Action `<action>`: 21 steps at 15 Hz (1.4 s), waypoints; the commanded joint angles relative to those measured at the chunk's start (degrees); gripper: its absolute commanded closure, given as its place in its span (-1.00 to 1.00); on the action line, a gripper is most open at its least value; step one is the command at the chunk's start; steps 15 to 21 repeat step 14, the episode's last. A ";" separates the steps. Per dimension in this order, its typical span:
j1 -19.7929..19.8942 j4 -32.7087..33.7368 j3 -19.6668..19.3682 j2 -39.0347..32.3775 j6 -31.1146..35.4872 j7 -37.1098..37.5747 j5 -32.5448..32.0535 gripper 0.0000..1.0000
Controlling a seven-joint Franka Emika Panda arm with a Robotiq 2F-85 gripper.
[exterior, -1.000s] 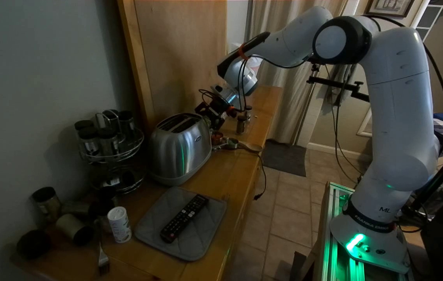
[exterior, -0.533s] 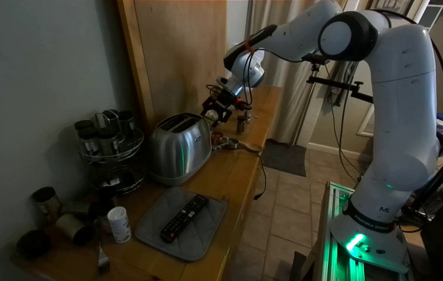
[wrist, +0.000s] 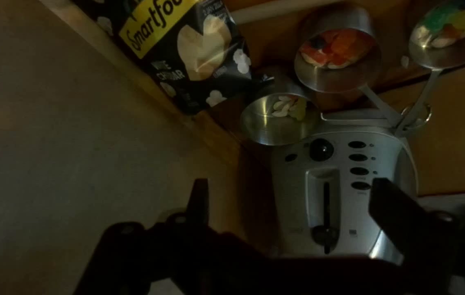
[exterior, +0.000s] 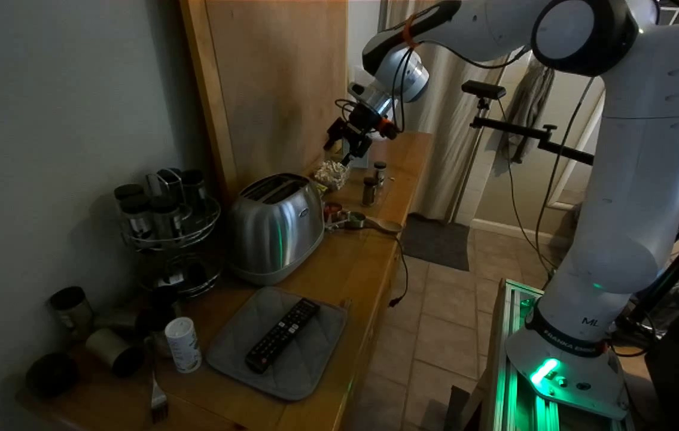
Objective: Put the yellow thing into the metal cup
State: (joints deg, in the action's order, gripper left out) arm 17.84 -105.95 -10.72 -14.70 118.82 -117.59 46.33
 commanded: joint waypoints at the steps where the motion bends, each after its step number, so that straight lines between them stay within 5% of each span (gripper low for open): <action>1: -0.96 -9.39 -1.48 10.04 6.59 6.98 -2.69 -1.00; 7: 0.18 -23.52 -5.18 25.17 8.42 9.68 -5.31 -1.00; 8: -0.68 -16.44 -5.42 18.25 6.78 10.04 -5.03 -1.00; 12: -1.01 -21.89 -6.73 24.11 6.94 10.05 -5.20 -1.00; 21: -1.07 -22.25 -6.70 24.26 7.03 10.05 -5.21 -1.00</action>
